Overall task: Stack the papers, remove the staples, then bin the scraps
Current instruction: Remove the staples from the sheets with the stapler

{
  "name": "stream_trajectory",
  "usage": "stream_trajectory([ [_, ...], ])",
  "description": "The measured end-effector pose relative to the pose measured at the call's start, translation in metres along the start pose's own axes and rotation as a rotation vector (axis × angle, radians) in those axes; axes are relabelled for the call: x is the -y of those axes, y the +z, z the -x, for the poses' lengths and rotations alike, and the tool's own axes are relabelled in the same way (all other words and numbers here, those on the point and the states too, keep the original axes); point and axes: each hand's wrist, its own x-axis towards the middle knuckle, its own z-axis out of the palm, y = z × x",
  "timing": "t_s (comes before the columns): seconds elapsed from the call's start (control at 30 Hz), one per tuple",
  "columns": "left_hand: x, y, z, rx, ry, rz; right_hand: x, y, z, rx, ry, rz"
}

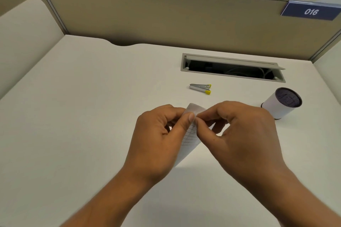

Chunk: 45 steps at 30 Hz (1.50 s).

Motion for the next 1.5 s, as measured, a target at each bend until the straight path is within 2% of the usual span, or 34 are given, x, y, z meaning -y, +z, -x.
stream_trajectory([
  [0.13,-0.002,0.002,0.006,0.004,0.016,-0.037,0.002,-0.002,0.003,0.01,-0.002,0.099],
  [0.33,-0.007,0.005,0.011,-0.01,0.03,-0.032,0.003,-0.002,0.006,-0.014,0.009,0.035],
  [0.5,-0.014,0.007,0.014,0.014,-0.054,0.152,-0.001,0.004,0.012,-0.122,-0.039,-0.09],
  [0.7,-0.015,0.006,0.014,0.09,-0.119,0.314,-0.007,0.007,0.015,-0.171,-0.063,-0.226],
  [0.8,-0.014,0.005,0.014,0.029,-0.038,0.182,-0.007,0.003,0.013,-0.117,-0.037,-0.252],
  [0.93,-0.014,-0.001,0.008,-0.032,0.116,-0.089,-0.005,-0.007,0.006,-0.021,-0.036,-0.148],
  [1.1,-0.014,-0.002,0.006,-0.02,0.196,-0.159,-0.002,-0.013,-0.002,0.065,-0.069,-0.007],
  [1.3,-0.011,-0.002,0.003,0.007,0.32,-0.362,-0.005,-0.016,-0.012,0.222,-0.044,0.08],
  [1.4,-0.012,-0.002,0.001,-0.029,0.372,-0.41,-0.005,-0.013,-0.014,0.18,-0.068,0.061],
  [1.5,-0.012,-0.001,-0.002,-0.067,0.304,-0.256,-0.008,-0.007,-0.012,0.064,-0.058,-0.128],
])
